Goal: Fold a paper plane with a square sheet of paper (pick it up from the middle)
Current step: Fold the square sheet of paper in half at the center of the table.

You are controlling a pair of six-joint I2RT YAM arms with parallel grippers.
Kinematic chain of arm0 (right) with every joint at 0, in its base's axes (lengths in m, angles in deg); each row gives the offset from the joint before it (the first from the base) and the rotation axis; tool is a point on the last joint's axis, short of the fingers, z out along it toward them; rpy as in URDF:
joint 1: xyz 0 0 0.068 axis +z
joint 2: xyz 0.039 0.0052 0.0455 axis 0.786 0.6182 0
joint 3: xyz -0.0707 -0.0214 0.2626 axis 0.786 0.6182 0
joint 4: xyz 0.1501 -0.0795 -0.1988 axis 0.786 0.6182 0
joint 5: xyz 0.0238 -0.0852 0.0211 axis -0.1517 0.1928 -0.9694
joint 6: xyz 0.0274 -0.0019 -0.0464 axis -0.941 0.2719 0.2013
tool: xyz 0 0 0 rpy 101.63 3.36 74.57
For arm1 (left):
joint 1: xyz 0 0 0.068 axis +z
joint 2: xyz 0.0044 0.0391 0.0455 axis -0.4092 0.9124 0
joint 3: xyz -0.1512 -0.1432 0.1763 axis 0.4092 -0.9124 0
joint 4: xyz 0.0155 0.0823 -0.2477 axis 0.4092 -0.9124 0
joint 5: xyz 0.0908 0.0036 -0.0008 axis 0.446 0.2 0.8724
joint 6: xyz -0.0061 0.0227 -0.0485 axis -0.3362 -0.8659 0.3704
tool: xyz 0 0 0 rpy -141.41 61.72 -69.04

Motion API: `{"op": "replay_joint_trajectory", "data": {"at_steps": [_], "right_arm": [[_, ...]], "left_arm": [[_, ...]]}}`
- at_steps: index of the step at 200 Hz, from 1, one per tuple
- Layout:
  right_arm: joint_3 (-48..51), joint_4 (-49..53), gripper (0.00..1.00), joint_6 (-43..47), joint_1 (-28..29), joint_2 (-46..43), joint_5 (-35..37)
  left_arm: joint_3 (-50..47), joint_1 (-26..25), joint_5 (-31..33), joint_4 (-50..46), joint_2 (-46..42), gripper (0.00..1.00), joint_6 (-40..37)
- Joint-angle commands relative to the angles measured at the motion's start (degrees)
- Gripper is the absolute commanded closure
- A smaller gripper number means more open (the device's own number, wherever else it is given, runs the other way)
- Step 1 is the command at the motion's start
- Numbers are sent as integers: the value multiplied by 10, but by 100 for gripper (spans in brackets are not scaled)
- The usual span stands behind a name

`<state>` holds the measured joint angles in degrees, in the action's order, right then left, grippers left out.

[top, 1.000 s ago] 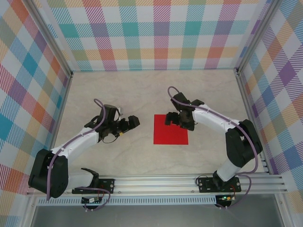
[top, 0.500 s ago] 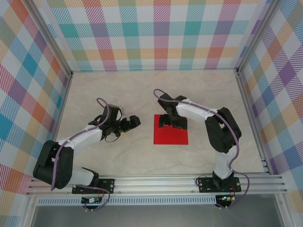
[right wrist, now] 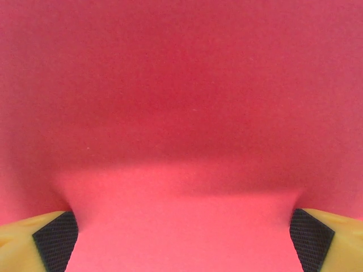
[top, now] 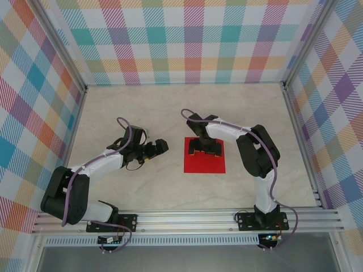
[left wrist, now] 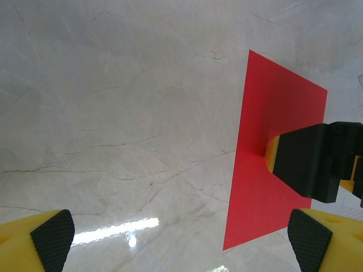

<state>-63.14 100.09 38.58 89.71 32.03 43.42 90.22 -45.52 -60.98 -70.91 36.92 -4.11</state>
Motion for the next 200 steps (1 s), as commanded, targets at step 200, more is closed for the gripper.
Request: {"op": "replay_joint_trajectory", "data": {"at_steps": [200], "right_arm": [[81,-62,1,0,4,47,-39]], "left_arm": [[5,-11,21,-14,-23,1,-16]]}}
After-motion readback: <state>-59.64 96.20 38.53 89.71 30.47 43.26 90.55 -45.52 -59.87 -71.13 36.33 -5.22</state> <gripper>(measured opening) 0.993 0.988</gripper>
